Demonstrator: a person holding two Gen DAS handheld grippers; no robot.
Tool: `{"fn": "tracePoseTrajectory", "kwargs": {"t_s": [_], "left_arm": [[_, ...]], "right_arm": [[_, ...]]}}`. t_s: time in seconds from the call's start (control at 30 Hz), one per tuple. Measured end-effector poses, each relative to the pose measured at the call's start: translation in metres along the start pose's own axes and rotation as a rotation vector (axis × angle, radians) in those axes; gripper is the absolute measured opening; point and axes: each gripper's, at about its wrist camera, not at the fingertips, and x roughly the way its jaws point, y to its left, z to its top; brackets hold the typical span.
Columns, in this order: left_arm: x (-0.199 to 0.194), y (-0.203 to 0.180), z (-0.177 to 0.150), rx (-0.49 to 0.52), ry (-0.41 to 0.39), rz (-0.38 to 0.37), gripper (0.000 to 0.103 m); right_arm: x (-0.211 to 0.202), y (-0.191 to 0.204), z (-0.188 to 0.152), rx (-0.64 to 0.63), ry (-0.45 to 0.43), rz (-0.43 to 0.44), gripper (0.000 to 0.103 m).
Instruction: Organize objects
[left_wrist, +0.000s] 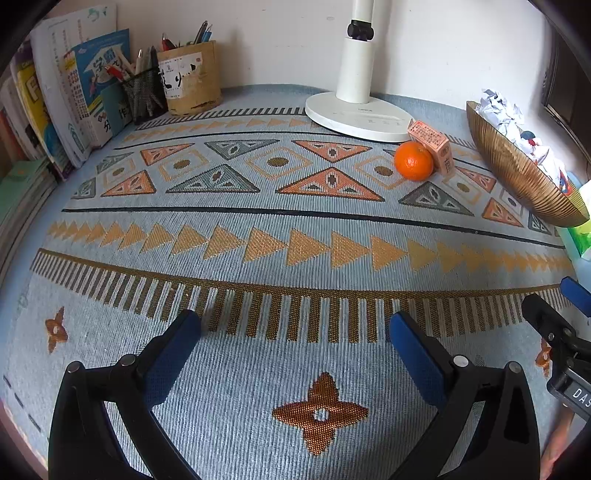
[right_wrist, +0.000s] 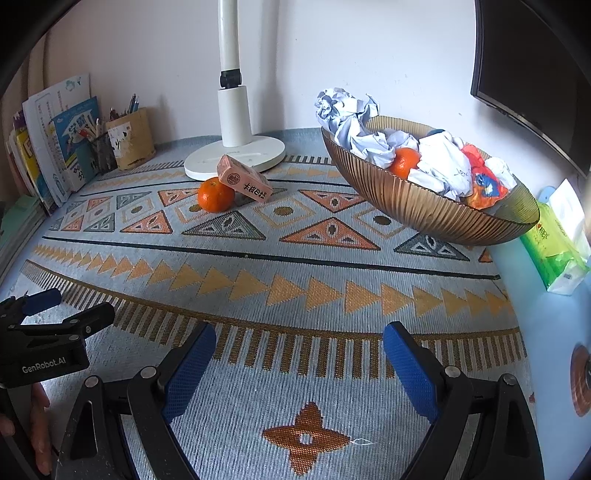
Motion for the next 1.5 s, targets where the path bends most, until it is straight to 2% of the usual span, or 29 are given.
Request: {"fn": "tracePoseTrajectory", "kwargs": {"t_s": [1.03, 1.13, 1.23, 1.33, 1.37, 1.4, 1.5], "left_arm": [[0.001, -0.001, 0.003, 0.009, 0.007, -0.004, 0.102], [-0.001, -0.004, 0.014, 0.059, 0.004, -0.086, 0.102], [-0.01, -0.017, 0.037, 0.2, -0.062, -0.115, 0.102], [-0.004, -0.033, 0.067, 0.32, -0.107, -0.204, 0.102], [0.004, -0.039, 0.079, 0.349, -0.099, -0.225, 0.102], [0.011, -0.043, 0.086, 0.355, -0.092, -0.233, 0.101], [0.029, -0.058, 0.102, 0.379, -0.088, -0.294, 0.099]], "right_arm": [[0.002, -0.002, 0.001, 0.008, 0.016, 0.027, 0.091], [0.01, -0.005, 0.006, 0.016, 0.088, 0.096, 0.091], [0.015, -0.011, 0.026, 0.11, 0.172, 0.219, 0.091], [0.015, -0.007, 0.067, 0.166, 0.165, 0.273, 0.091], [0.018, -0.004, 0.081, 0.179, 0.17, 0.295, 0.091], [0.025, -0.002, 0.097, 0.205, 0.175, 0.316, 0.091], [0.041, 0.004, 0.121, 0.261, 0.174, 0.306, 0.091]]}}
